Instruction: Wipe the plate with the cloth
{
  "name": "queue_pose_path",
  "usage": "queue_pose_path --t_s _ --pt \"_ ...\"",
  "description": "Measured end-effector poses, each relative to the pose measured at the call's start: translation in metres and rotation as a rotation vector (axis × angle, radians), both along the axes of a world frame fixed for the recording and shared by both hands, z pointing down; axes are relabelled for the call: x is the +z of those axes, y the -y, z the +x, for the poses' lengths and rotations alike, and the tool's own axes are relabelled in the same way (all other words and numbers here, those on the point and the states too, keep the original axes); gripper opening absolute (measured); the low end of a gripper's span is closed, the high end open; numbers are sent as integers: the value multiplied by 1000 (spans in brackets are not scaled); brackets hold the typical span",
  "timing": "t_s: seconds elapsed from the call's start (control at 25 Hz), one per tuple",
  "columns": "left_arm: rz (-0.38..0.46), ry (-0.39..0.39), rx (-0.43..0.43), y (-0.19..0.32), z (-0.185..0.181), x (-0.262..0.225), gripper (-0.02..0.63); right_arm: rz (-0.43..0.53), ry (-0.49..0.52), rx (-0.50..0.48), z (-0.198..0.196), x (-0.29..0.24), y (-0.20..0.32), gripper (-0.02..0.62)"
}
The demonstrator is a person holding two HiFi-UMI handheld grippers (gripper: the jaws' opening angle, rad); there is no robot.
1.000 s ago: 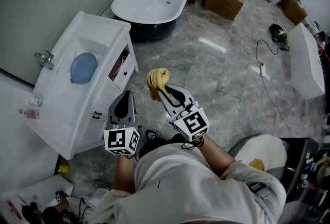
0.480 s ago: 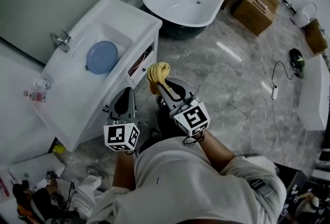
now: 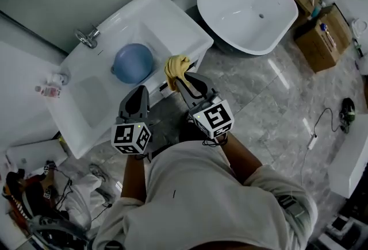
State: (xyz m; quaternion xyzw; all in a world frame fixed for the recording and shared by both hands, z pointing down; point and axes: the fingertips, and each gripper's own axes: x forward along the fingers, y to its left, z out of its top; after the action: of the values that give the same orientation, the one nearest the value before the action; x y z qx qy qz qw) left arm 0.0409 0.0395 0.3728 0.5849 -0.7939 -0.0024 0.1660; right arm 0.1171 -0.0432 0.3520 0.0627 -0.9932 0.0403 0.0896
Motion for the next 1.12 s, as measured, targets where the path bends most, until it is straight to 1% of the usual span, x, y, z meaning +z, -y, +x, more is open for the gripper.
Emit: queue_pose_path --t_s 0.12,0.24,0.36,0.48,0.56,0.68,0.84,1.0,1.12 --pt "-30 -16 -71 13 -15 11 25 -23 -17 -59 -22 13 26 61" --pt "-63 -54 -124 18 -29 29 25 -60 -36 -105 -50 26 42 61" --pt "-106 -107 -177 10 -47 45 25 -85 -64 -163 -75 44 43 61" --pt "-109 -170 -228 4 -75 60 25 -94 -96 -205 -110 58 43 61" --pt "-113 -201 -247 -2 -97 71 25 -90 -113 -228 -133 68 40 61" --pt "-133 -219 -254 -10 -130 92 25 -77 -144 -251 -167 81 32 61" --pt "-175 -231 -236 -19 -175 122 25 -60 -199 -268 -214 100 19 61" --pt "-195 -301 -204 -26 -217 154 25 -47 -267 -283 -257 120 6 61" --pt "-220 -374 -204 -33 -244 187 25 -43 -313 -283 -281 134 -1 61"
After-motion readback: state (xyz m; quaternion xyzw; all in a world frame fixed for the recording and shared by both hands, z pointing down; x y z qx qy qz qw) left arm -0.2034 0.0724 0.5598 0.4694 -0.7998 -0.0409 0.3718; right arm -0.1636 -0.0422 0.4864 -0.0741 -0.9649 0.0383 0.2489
